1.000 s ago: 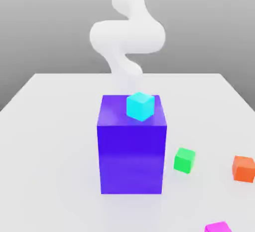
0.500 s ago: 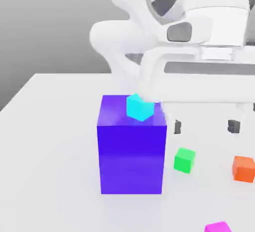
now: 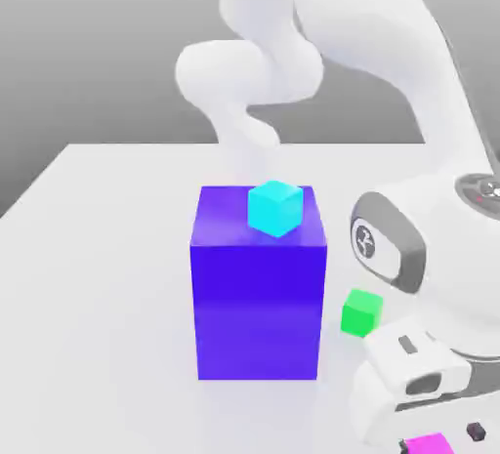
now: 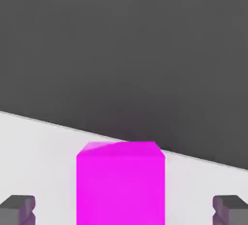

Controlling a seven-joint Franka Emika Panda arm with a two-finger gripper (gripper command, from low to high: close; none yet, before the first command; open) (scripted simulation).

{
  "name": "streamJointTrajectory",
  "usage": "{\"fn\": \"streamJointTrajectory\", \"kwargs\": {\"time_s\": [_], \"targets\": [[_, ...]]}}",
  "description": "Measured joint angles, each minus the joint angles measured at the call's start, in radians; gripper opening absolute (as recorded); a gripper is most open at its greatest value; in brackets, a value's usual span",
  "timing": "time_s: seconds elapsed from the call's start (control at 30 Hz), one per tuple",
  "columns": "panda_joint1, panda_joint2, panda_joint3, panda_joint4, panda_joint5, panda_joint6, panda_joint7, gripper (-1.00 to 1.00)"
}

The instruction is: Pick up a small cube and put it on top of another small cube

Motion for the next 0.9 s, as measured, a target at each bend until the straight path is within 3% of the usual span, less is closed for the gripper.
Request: {"fn": "streamJointTrajectory", "kwargs": {"time_s": [0.2,0.37,0.63,0.9], "targets": [[0.003,0.012,-0.004,0.003,-0.003,0.009,0.002,-1.0],[-0.029,-0.123,0.04,-0.033,0.042,-0.09,-0.034,-1.0],[-0.062,-0.378,0.155,-0.302,0.082,-0.084,-0.287,-1.0],[-0.005,-0.653,0.211,-0.593,0.267,-0.048,-0.662,-1.0]]}}
